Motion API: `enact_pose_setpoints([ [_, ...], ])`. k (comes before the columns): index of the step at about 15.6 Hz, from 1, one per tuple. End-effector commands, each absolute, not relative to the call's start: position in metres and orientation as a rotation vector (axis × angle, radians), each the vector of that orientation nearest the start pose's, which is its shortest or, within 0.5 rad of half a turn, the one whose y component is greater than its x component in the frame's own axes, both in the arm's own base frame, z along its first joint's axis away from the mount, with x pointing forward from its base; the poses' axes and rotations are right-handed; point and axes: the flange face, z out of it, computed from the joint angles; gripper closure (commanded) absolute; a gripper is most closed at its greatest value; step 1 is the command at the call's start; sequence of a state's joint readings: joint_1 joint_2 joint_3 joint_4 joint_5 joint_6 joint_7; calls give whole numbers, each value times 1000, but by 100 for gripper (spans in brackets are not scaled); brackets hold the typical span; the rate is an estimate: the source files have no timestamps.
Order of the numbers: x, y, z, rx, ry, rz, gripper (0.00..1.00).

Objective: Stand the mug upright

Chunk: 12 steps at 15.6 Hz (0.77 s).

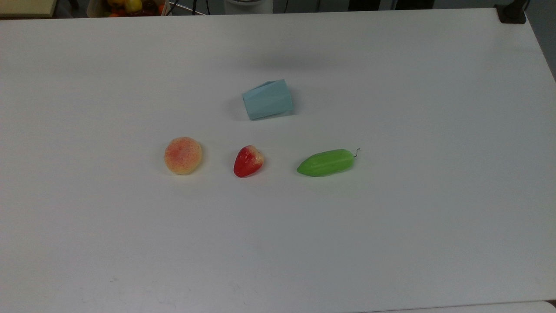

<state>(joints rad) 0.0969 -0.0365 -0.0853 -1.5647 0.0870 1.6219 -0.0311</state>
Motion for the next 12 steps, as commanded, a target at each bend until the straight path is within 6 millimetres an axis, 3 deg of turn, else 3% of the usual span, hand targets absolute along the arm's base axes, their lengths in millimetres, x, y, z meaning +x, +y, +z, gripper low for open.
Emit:
enact_pose_setpoints([
  [1,545,17,650,-3043,-81,-156,0],
  [12,546,17,647,-3043,-95,-149,0],
])
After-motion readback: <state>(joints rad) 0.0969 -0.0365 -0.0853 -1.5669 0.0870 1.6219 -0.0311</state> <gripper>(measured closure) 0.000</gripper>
